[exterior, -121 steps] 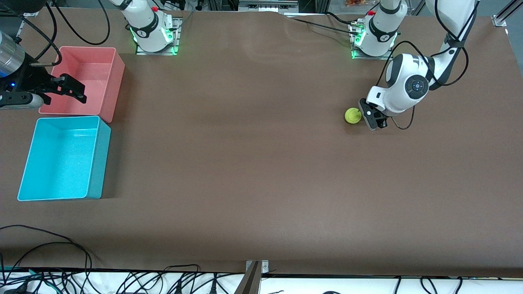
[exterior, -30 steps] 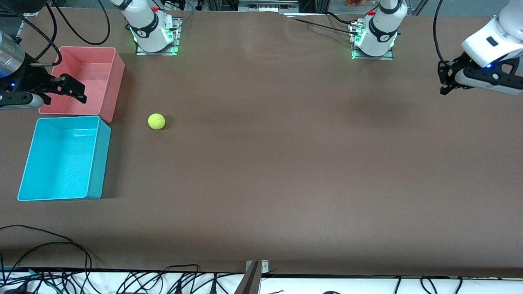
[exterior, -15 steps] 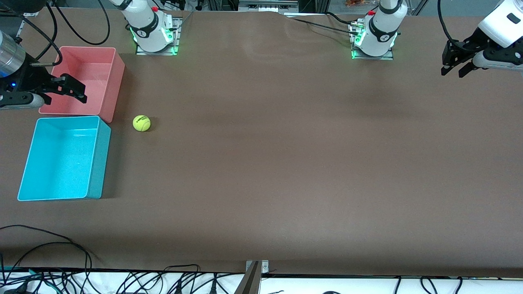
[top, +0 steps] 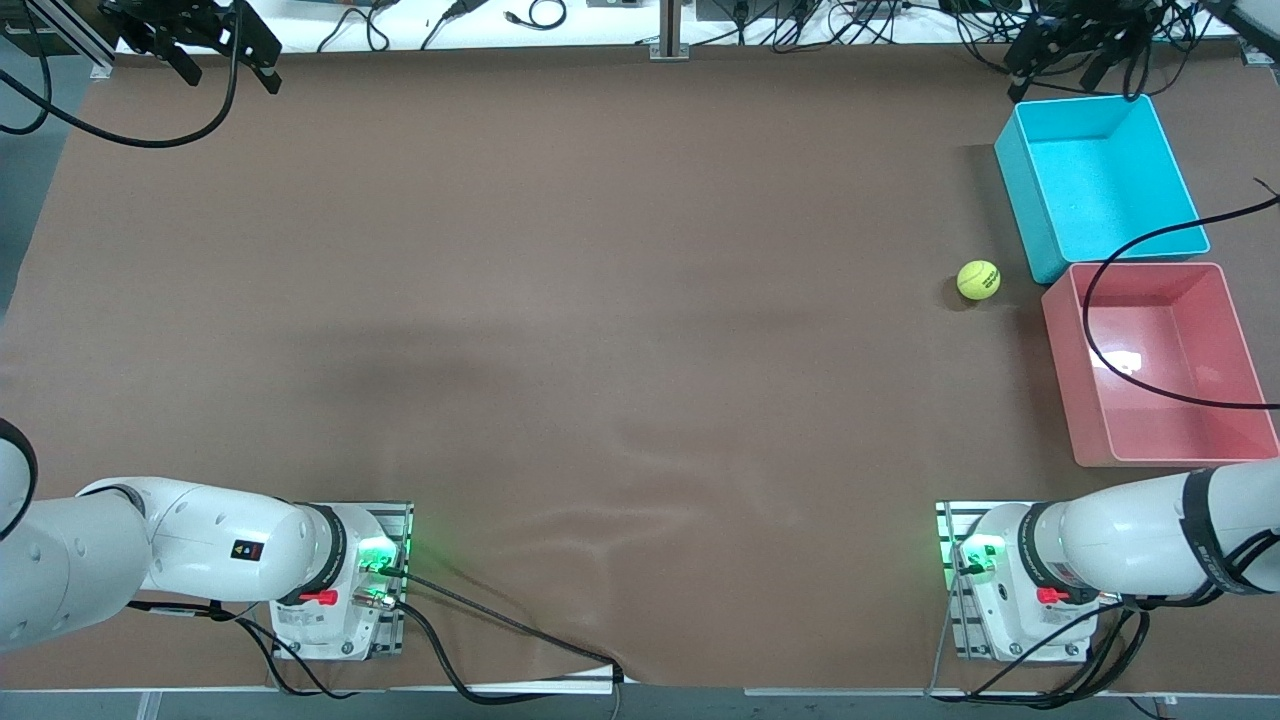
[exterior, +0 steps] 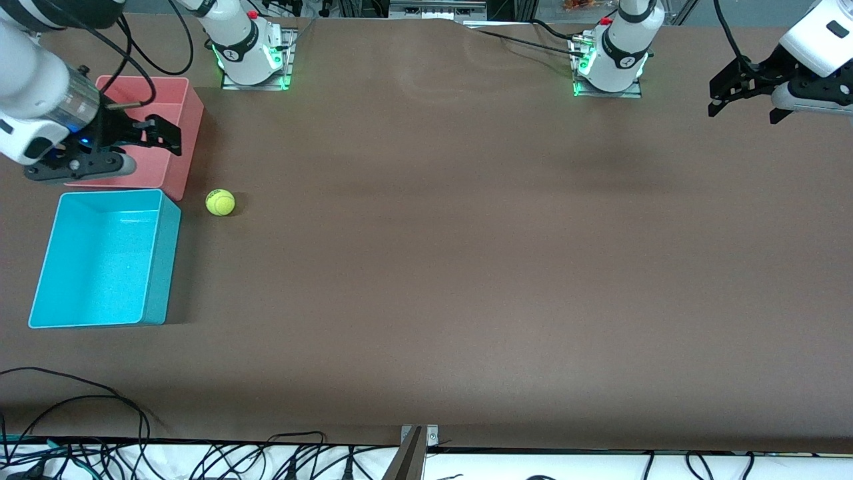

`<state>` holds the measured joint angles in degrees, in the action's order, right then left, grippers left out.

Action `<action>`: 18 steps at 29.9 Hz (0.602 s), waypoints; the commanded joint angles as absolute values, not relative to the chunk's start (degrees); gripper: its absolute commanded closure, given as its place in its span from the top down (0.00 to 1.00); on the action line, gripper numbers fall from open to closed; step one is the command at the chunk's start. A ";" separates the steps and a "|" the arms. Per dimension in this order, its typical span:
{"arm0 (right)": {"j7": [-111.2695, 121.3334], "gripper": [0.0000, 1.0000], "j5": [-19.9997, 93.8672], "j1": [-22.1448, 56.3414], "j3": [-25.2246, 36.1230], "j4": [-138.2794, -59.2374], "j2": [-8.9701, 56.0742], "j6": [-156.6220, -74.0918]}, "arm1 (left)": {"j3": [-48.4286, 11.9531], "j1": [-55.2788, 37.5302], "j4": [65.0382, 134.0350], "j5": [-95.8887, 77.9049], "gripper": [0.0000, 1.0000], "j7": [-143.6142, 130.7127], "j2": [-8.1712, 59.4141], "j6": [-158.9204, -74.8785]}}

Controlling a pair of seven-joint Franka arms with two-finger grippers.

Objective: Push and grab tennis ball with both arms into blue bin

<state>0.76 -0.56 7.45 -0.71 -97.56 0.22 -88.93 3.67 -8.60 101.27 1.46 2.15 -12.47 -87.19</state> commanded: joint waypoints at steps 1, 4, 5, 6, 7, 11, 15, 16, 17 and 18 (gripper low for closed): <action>0.44 1.00 -0.09 9.31 -0.62 -97.29 2.63 -87.36 | 1.15 -7.91 99.58 0.70 1.00 -1.31 -11.69 -85.96; 0.44 1.00 0.44 10.02 -0.70 -97.47 3.69 -87.36 | 0.88 -7.82 98.09 0.70 1.00 -3.86 -10.55 -85.87; 0.44 1.00 0.44 10.11 -0.70 -97.73 4.04 -87.36 | 0.97 -7.74 98.00 0.70 1.00 -4.04 -10.11 -85.87; 0.44 1.00 0.44 10.11 -0.70 -98.17 4.22 -87.36 | 0.88 -7.73 97.91 0.62 1.00 -4.22 -9.67 -85.87; 0.44 1.00 0.44 10.11 -0.70 -98.78 4.65 -87.36 | 0.70 -7.65 97.82 0.44 1.00 -4.31 -8.80 -85.87; 0.70 1.00 0.44 10.02 -0.70 -101.33 6.15 -87.63 | 0.44 -6.42 94.75 0.26 1.00 -4.31 -5.72 -85.78; 1.14 1.00 0.18 9.58 -0.44 -104.14 6.68 -87.98 | 0.70 -6.33 93.34 0.09 1.00 -4.31 -4.13 -85.78; 1.14 1.00 0.09 9.41 -0.27 -105.37 6.68 -88.50 | 0.70 -6.33 93.34 0.00 1.00 -4.48 -4.04 -85.87; 1.14 1.00 0.00 9.40 -0.18 -106.25 6.85 -89.20 | 0.70 -6.33 93.43 0.09 1.00 -4.48 -4.04 -85.87; 1.14 1.00 -0.17 9.40 -0.09 -107.39 6.86 -90.08 | 0.62 -6.42 93.43 0.09 1.00 -4.57 -4.04 -85.78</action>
